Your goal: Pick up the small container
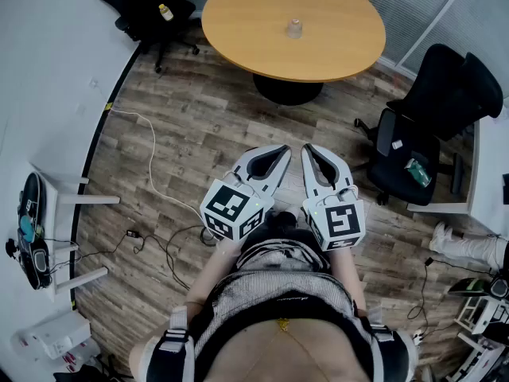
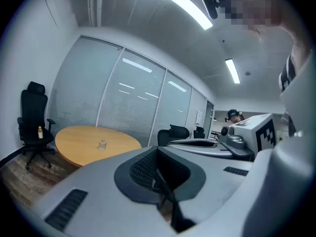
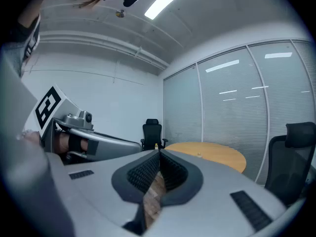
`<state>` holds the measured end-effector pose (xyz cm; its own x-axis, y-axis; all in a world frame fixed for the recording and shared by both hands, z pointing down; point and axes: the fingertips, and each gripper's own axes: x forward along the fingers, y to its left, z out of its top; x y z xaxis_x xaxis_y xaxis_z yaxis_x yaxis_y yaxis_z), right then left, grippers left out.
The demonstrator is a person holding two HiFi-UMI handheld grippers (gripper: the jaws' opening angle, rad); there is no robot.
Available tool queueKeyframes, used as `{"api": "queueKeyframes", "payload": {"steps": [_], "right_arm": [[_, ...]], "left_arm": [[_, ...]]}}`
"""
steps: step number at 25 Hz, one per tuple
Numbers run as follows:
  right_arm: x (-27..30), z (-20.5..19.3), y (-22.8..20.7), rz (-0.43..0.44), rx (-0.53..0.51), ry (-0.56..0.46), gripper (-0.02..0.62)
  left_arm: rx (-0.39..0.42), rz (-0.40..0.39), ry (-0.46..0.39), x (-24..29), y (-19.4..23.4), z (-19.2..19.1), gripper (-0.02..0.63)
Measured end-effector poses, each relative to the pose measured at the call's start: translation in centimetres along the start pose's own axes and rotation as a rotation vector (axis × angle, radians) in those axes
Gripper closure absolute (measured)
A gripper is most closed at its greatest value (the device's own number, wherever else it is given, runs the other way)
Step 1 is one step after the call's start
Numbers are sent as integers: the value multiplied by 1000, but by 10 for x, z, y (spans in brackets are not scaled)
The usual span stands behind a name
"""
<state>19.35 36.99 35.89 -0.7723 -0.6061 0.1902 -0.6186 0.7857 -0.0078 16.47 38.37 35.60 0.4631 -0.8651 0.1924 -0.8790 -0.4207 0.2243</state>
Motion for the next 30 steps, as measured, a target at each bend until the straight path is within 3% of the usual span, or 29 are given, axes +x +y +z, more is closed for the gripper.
{"api": "queueKeyframes", "payload": {"steps": [9, 24, 30], "right_arm": [[-18, -3, -3, 33, -12, -36, 571], [-18, -6, -23, 64, 73, -65, 571], [-12, -11, -41, -14, 60, -56, 572]], "left_arm": [[-35, 23, 3, 2, -19, -12, 601], [-56, 65, -4, 13, -23, -15, 601], [-66, 55, -8, 23, -16, -16, 601]]}}
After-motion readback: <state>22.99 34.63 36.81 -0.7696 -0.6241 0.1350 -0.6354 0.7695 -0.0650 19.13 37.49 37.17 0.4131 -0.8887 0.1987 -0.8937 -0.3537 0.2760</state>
